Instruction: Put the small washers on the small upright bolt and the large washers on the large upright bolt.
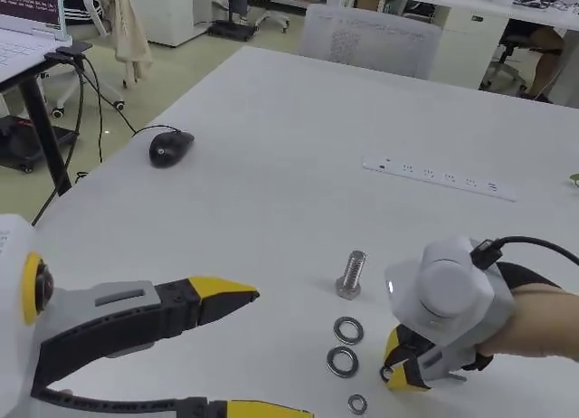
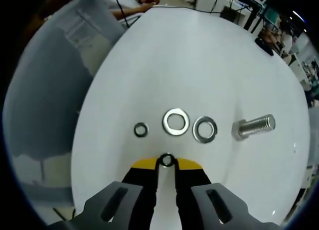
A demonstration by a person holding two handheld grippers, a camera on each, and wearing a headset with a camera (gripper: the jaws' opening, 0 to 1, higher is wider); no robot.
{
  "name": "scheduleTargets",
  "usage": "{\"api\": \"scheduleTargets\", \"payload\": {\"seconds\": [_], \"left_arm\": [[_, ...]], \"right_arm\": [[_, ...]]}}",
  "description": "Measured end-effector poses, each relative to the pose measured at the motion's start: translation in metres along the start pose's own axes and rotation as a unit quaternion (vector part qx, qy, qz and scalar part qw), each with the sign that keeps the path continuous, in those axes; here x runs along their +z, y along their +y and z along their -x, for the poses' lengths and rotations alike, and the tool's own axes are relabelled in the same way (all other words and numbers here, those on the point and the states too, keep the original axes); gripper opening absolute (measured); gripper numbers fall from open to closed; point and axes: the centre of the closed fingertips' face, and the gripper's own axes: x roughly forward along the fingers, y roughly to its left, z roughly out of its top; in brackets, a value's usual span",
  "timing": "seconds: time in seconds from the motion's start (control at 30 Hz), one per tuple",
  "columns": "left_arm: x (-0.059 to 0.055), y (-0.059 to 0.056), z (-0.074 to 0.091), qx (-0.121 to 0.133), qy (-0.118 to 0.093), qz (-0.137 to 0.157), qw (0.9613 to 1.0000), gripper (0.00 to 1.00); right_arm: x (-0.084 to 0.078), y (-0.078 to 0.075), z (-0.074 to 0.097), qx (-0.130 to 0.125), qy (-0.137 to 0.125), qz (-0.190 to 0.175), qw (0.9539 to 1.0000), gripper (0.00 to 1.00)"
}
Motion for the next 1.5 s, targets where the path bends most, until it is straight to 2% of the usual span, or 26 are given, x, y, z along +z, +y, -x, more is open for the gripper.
{"api": "scheduleTargets", "payload": {"seconds": [0.33, 0.43, 0.5, 0.67, 1.0, 1.3, 1.5], "left_arm": [[0.0, -0.003, 0.0, -0.003, 0.003, -0.001, 1.0, 0.55], [0.001, -0.002, 0.0, -0.002, 0.003, -0.001, 1.0, 0.55], [0.001, -0.002, 0.0, -0.002, 0.003, -0.002, 1.0, 0.55], [0.0, -0.003, -0.002, -0.005, 0.006, -0.002, 1.0, 0.55], [-0.001, -0.006, -0.007, -0.014, 0.008, -0.002, 0.9999, 0.55], [-0.003, -0.007, -0.008, -0.019, 0.012, -0.001, 0.9998, 0.55], [-0.002, -0.007, -0.009, -0.02, 0.011, -0.001, 0.9997, 0.55]], "right_arm": [[-0.001, 0.0, 0.001, -0.008, -0.007, -0.02, 0.9997, 0.12], [-0.006, 0.001, 0.004, -0.012, -0.004, -0.024, 0.9996, 0.12], [-0.009, 0.0, 0.009, -0.015, -0.011, -0.037, 0.9991, 0.12], [-0.025, -0.003, 0.022, -0.03, -0.01, -0.055, 0.998, 0.12], [-0.056, -0.015, 0.046, -0.058, -0.003, -0.091, 0.9941, 0.12], [-0.066, -0.034, 0.067, -0.088, -0.004, -0.105, 0.9906, 0.12], [-0.064, -0.047, 0.078, -0.105, -0.005, -0.105, 0.9889, 0.12]]}}
